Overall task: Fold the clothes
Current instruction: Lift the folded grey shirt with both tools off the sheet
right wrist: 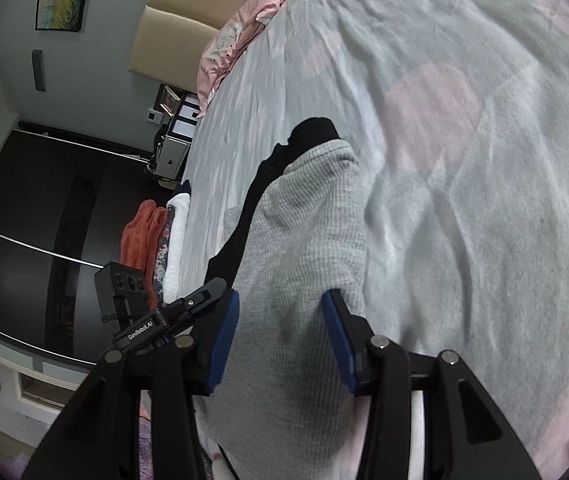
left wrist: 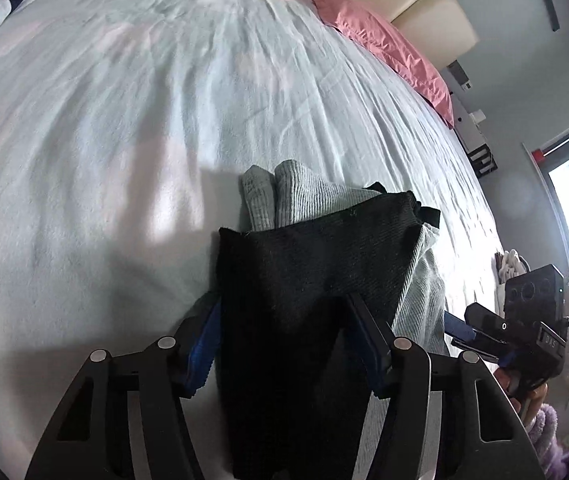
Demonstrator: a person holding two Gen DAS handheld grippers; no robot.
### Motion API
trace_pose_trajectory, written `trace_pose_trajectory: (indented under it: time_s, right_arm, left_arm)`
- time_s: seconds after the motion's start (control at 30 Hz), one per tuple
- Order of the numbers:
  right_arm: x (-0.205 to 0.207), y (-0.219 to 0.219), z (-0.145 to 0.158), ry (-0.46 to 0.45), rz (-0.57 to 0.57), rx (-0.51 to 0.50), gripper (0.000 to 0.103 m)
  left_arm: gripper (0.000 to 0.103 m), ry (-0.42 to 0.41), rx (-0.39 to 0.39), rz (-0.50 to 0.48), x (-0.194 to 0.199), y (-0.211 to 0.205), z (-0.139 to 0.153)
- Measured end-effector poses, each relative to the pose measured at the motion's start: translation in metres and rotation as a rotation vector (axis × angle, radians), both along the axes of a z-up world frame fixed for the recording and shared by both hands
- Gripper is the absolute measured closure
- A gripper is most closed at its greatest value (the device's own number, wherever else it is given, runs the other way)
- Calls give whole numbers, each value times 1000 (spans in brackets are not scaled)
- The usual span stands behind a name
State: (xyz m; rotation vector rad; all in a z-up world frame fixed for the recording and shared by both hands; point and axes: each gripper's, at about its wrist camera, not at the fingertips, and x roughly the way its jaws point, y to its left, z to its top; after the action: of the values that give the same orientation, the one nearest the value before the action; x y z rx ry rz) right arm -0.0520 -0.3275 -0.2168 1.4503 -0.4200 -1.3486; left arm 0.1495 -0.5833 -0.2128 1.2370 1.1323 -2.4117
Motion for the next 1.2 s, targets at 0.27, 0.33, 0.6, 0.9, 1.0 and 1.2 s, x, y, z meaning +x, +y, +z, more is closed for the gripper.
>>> trace_pose_trajectory:
  time_s: [0.27, 0.33, 0.6, 0.9, 1.0, 1.2]
  right_arm:
    - [-24, -1, 3, 27, -66, 12, 60]
    - [-31, 4, 8, 94, -97, 61, 59]
    - [-16, -22, -5, 145, -4, 87, 60]
    - [-3, -32, -10, 215, 0, 110, 77]
    - [1, -34, -6, 257, 1, 123, 82]
    - [16, -40, 8, 387, -2, 167, 87]
  left_arm:
    - [61, 42, 88, -19, -10, -18, -7]
    - [61, 31, 80, -27, -12, -16, -6]
    - [61, 38, 87, -33, -20, -13, -8]
    - [77, 20, 39, -28, -23, -6, -6]
    - [80, 10, 4, -19, -23, -2, -3]
    - [84, -6, -114, -15, -20, 14, 13]
